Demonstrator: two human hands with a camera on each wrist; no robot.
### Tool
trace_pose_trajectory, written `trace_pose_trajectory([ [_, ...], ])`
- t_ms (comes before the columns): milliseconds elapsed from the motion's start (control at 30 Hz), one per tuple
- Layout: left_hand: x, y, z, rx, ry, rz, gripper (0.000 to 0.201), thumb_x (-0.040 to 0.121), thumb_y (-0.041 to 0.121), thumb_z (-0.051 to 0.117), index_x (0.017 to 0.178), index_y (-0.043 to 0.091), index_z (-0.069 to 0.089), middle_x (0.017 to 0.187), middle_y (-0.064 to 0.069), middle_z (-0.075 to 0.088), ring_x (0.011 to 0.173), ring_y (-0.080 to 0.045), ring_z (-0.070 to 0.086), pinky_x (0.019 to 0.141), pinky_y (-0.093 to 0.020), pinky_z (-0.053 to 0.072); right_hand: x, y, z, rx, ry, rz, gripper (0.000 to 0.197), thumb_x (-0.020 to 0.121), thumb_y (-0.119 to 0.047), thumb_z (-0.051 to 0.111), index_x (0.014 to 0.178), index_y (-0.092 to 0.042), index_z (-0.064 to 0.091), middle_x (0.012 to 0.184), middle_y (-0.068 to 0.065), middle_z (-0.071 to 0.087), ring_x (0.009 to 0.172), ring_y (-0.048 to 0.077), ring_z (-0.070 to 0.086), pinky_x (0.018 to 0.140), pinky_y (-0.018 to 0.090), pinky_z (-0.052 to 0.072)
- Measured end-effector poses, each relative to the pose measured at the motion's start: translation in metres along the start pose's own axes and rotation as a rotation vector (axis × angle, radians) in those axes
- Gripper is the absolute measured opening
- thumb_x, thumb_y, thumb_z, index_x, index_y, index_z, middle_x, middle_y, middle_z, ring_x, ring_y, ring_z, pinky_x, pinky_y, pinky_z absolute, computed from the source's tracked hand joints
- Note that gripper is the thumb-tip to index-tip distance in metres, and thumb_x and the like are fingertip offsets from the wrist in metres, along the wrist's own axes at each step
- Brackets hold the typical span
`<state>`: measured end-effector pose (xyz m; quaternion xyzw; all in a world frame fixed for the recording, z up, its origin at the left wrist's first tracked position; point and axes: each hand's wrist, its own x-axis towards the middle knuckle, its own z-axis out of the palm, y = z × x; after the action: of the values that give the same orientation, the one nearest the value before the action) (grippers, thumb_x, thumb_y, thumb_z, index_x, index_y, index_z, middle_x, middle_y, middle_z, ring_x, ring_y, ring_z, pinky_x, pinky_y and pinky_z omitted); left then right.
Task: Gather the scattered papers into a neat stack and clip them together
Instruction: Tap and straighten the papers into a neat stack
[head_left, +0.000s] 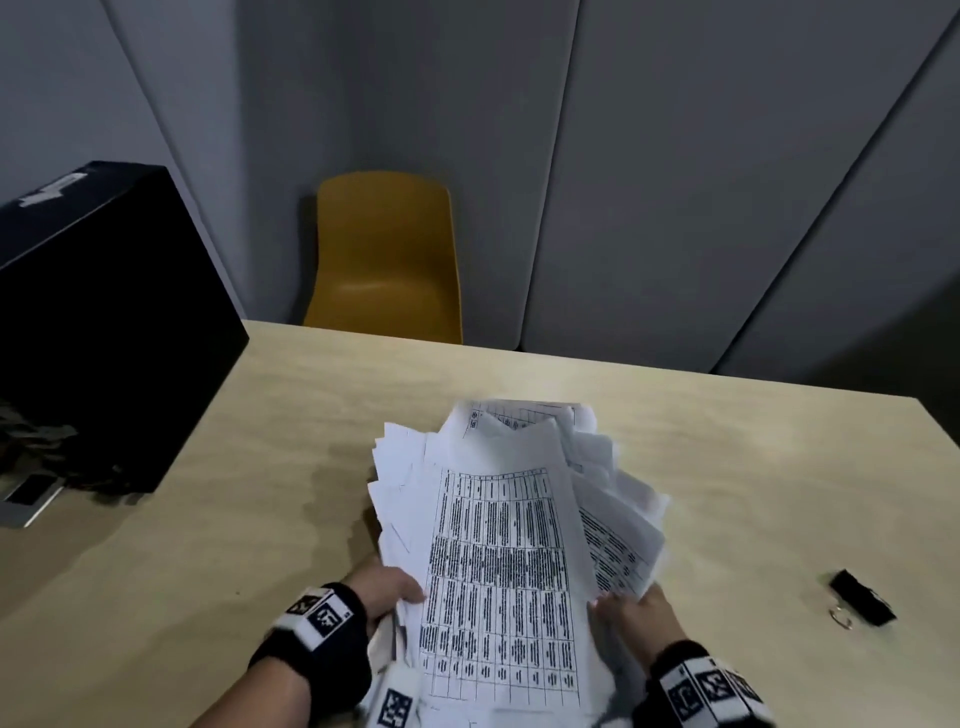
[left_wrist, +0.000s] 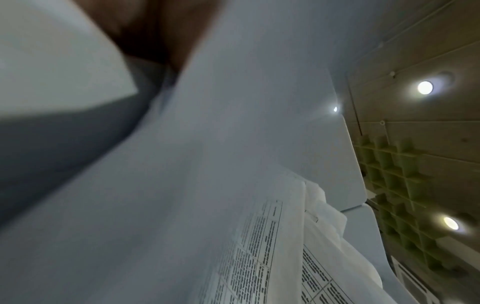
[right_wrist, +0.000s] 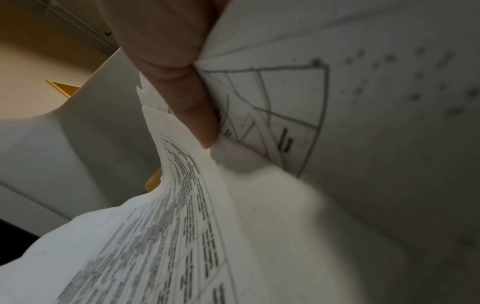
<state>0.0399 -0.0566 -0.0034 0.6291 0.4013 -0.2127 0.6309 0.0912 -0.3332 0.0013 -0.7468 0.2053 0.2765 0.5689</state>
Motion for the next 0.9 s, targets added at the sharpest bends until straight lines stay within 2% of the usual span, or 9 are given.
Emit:
trace_pose_trajectory([
  [100,-0.016,0.001,-0.006,-0.044,-0.014,0.06,0.011,0.078,-0.016,0.058,0.083,-0.008,0.064,0.063,-0.013,0.071,0.066,-0.029,0.066,0.071,-0.035,0.052,-0.001,-0.001,-0.006,0.124,-0.084,-0.001,0.051,0.061,-0.008,0.075,0.104,0.01,0.055,0.086,0.019,0.065,0.067,0.025,0.063,0.064,0.028,0.052],
  [233,-0.027,0.002,-0.019,-0.117,-0.044,0.09,0.013,0.078,-0.015,0.057,0.075,-0.004,0.063,0.058,-0.013,0.07,0.064,-0.029,0.065,0.069,-0.034,0.052,-0.003,-0.001,-0.014,0.257,-0.264,0.069,0.066,0.029,-0.039,0.087,0.086,-0.008,0.074,0.107,0.007,0.069,0.117,0.023,0.052,0.111,0.036,0.028],
  [333,-0.032,0.003,-0.013,-0.06,-0.03,0.063,0.033,0.071,0.004,0.074,0.101,-0.003,0.065,0.105,-0.02,0.07,0.105,-0.034,0.061,0.102,-0.046,0.041,-0.003,-0.002,-0.001,0.212,-0.276,0.032,0.092,0.02,-0.033,0.093,0.1,-0.001,0.06,0.091,0.011,0.073,0.091,0.022,0.067,0.09,0.033,0.052],
  [400,-0.034,0.004,-0.006,-0.038,0.005,0.102,0.048,0.075,0.003,0.072,0.119,-0.008,0.056,0.122,-0.02,0.061,0.11,-0.029,0.057,0.104,-0.037,0.038,-0.002,-0.001,0.008,0.15,-0.253,0.015,0.09,0.033,-0.02,0.094,0.108,0.007,0.052,0.083,0.017,0.07,0.078,0.031,0.067,0.075,0.039,0.055],
  [467,-0.032,0.002,-0.004,-0.021,0.024,0.154,0.04,0.083,-0.01,0.057,0.123,-0.009,0.049,0.118,-0.016,0.059,0.102,-0.023,0.053,0.096,-0.032,0.039,-0.011,0.001,0.015,0.108,-0.208,0.009,0.055,0.065,0.001,0.077,0.113,0.007,0.049,0.094,0.021,0.066,0.083,0.035,0.063,0.073,0.04,0.055],
  [633,-0.043,0.016,0.003,-0.148,0.116,0.373,0.038,0.084,-0.007,0.058,0.12,0.003,0.051,0.109,-0.006,0.064,0.105,-0.025,0.055,0.097,-0.029,0.037,-0.01,-0.004,0.007,0.264,-0.12,-0.17,0.052,0.067,0.013,0.07,0.114,0.005,0.049,0.087,0.021,0.064,0.074,0.032,0.061,0.04,0.026,0.051],
  [733,-0.057,0.044,0.004,-0.253,0.165,0.508,0.018,0.084,-0.002,0.061,0.099,0.007,0.059,0.066,0.006,0.069,0.086,-0.025,0.06,0.076,-0.03,0.047,-0.015,-0.04,0.002,0.327,-0.051,-0.388,0.051,0.069,0.016,0.068,0.115,-0.001,0.052,0.088,0.005,0.065,0.087,0.027,0.062,0.06,0.027,0.054],
  [800,-0.064,0.064,-0.003,-0.24,0.226,0.682,0.011,0.083,0.002,0.063,0.09,0.009,0.059,0.063,0.008,0.068,0.075,-0.023,0.06,0.069,-0.029,0.052,-0.017,-0.066,-0.006,0.374,-0.08,-0.548,0.057,0.057,-0.004,0.085,0.107,-0.009,0.059,0.091,0.001,0.07,0.088,0.024,0.065,0.08,0.039,0.054],
  [900,-0.073,0.088,-0.019,-0.217,0.205,0.865,0.016,0.076,0.002,0.072,0.07,0.014,0.064,0.057,0.011,0.07,0.061,-0.007,0.065,0.056,-0.012,0.051,-0.02,-0.094,-0.024,0.595,-0.346,-0.648,0.057,0.051,-0.021,0.086,0.105,-0.019,0.068,0.102,0.004,0.073,0.094,0.023,0.069,0.08,0.039,0.056],
])
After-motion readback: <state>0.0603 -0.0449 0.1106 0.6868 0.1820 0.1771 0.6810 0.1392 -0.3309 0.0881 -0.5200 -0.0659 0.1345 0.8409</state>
